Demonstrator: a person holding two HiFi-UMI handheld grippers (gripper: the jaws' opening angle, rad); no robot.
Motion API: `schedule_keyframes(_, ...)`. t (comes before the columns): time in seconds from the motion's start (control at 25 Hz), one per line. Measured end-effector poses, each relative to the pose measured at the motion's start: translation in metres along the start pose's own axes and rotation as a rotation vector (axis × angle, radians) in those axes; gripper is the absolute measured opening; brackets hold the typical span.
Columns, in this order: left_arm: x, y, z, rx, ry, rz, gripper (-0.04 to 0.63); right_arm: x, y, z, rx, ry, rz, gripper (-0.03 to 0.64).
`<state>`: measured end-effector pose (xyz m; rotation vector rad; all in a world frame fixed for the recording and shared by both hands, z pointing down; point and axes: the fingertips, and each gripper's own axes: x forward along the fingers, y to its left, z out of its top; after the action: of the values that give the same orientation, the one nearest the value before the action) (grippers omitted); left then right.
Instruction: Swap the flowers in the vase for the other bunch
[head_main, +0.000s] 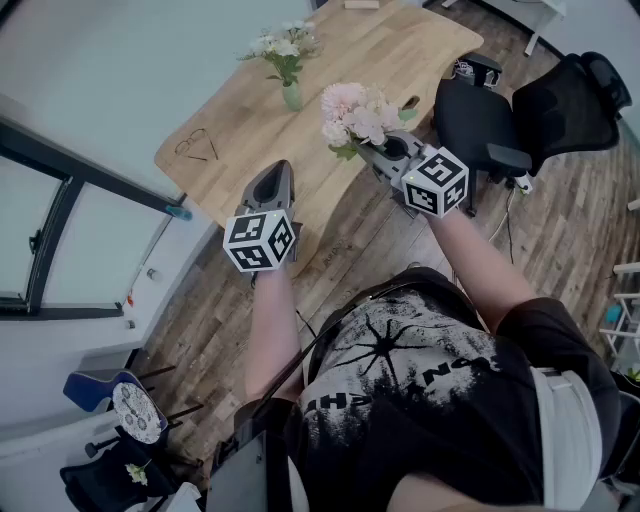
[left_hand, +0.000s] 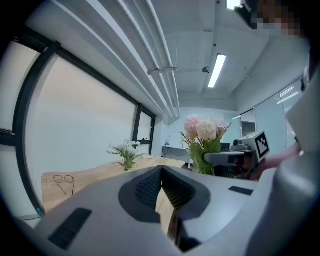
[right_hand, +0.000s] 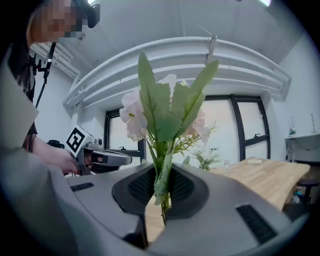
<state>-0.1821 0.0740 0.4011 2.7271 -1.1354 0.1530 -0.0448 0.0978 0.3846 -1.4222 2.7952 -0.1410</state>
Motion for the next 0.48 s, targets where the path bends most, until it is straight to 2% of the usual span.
schedule_keyframes(0.48,-0.0002,-0.0013,-0.0045,-0.004,0.012,0.003,0.015,0.0008,0.0034,0.0009,0.012,-0.008,0.012,0.044)
